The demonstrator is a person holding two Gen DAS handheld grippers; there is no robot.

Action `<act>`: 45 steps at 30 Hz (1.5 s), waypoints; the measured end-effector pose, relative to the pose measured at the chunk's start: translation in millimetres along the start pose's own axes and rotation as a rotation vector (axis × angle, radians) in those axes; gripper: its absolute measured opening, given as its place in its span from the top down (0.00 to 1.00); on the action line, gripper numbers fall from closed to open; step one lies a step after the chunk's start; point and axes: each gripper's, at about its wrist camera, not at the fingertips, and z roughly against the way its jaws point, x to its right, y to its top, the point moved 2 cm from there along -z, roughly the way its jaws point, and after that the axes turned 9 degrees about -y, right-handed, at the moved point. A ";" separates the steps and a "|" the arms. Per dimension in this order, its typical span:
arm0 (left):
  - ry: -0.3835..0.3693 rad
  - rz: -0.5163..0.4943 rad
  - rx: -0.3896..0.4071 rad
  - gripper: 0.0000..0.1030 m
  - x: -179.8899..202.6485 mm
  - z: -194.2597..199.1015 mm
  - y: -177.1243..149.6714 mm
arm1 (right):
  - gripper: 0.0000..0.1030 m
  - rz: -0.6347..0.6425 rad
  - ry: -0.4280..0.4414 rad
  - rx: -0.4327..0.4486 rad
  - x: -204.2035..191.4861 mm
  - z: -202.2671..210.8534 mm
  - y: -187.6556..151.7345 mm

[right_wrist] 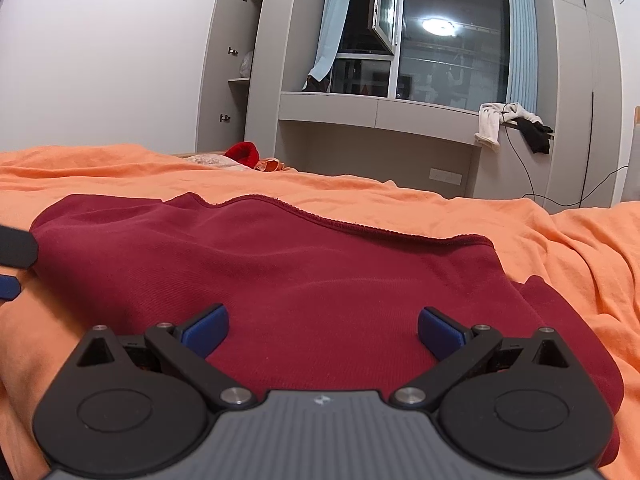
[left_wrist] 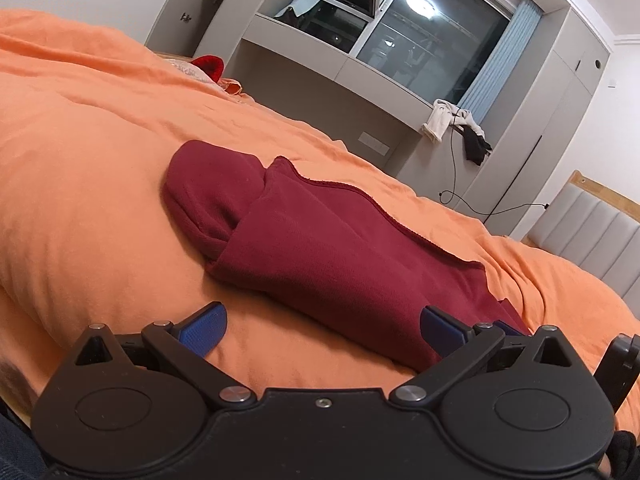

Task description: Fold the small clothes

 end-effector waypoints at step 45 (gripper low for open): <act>-0.016 0.043 -0.100 0.01 -14.7 -73.8 38.1 | 0.00 -0.001 -0.036 -0.010 -4.8 -21.8 7.7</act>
